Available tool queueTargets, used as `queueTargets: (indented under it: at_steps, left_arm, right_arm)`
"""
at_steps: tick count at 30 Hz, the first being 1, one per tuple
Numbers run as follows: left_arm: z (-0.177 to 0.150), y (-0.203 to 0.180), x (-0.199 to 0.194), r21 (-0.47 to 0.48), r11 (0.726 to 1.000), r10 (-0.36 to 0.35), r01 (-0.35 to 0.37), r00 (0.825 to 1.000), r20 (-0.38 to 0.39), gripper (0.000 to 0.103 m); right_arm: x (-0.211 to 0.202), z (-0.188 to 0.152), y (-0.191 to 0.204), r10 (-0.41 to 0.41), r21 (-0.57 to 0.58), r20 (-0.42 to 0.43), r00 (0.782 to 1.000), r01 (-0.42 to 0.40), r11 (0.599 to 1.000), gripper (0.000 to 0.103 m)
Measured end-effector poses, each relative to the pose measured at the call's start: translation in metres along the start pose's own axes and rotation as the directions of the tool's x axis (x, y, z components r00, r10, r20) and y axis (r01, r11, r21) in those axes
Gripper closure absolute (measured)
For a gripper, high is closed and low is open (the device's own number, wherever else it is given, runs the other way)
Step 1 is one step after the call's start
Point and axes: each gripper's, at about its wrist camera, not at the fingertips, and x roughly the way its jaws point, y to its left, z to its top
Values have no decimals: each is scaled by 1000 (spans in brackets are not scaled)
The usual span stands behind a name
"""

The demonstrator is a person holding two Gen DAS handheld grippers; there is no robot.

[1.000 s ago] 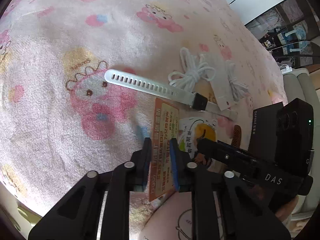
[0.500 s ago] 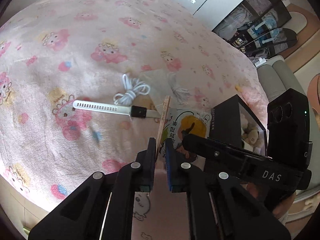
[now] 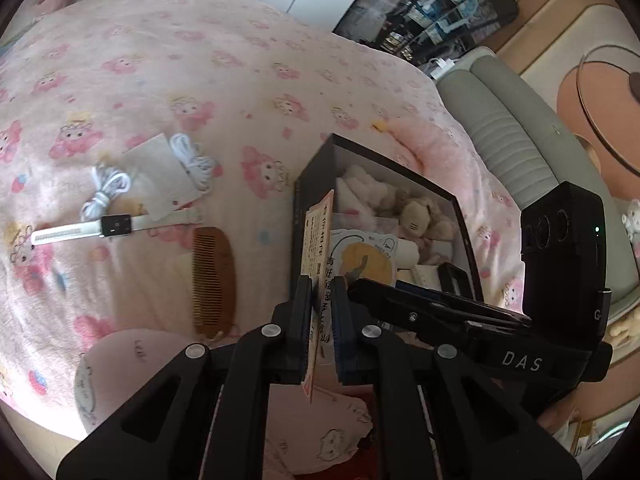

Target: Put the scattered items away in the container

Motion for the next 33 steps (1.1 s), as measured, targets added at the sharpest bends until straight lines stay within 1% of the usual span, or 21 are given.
queueTargets:
  at_steps: [5, 7, 11, 13, 15, 18, 19, 20, 22, 24, 28, 29, 30, 32, 33]
  left_arm:
    - [10, -55, 41, 73, 996, -47, 51, 998, -52, 95]
    - [13, -73, 60, 104, 993, -54, 62, 996, -72, 95]
    - [22, -93, 97, 131, 988, -61, 76, 991, -116, 95]
    - [24, -93, 116, 132, 989, -45, 63, 989, -140, 95]
    - [22, -91, 134, 123, 992, -7, 28, 985, -172, 95]
    - [15, -87, 154, 120, 993, 39, -13, 976, -216, 95]
    - [12, -87, 158, 125, 992, 57, -29, 973, -225, 95]
    - [11, -86, 159, 128, 991, 67, -39, 972, -224, 92]
    - [11, -84, 157, 117, 992, 70, -45, 974, -218, 90]
    - [12, -80, 151, 100, 994, 70, -51, 978, -198, 88]
    - [11, -70, 134, 59, 996, 72, -64, 986, -149, 88]
    - [8, -67, 133, 56, 996, 72, -64, 987, -145, 88]
    - [7, -67, 134, 57, 996, 70, -63, 986, -149, 88]
    - [5, -67, 140, 60, 996, 75, -65, 982, -172, 88]
    - [5, -67, 145, 62, 996, 75, -65, 980, -186, 88]
  right_arm:
    - [-47, -4, -46, -73, 61, 93, 993, 68, 996, 62]
    - [-57, -3, -65, -85, 94, 110, 990, 75, 993, 62]
    - [-72, 0, -104, -155, 142, 140, 978, 135, 981, 62]
    - [-70, 1, -118, -197, 147, 139, 970, 177, 973, 62]
    - [-62, 0, -136, -252, 159, 117, 961, 233, 960, 62]
    - [-47, -3, -157, -275, 190, 66, 959, 259, 947, 62]
    - [-46, -4, -159, -278, 187, 71, 958, 261, 947, 62]
    - [-46, -3, -158, -289, 173, 84, 954, 271, 947, 62]
    - [-47, -2, -154, -315, 151, 96, 944, 299, 942, 62]
    - [-53, -2, -153, -326, 150, 135, 936, 306, 940, 62]
    - [-68, -6, -149, -380, 142, 211, 901, 356, 924, 62]
    - [-70, -7, -147, -389, 137, 216, 896, 366, 920, 62]
    - [-70, -8, -147, -392, 132, 212, 895, 371, 919, 62]
    - [-65, -8, -148, -395, 128, 183, 900, 377, 917, 62]
    - [-63, -9, -150, -405, 136, 167, 899, 385, 913, 62]
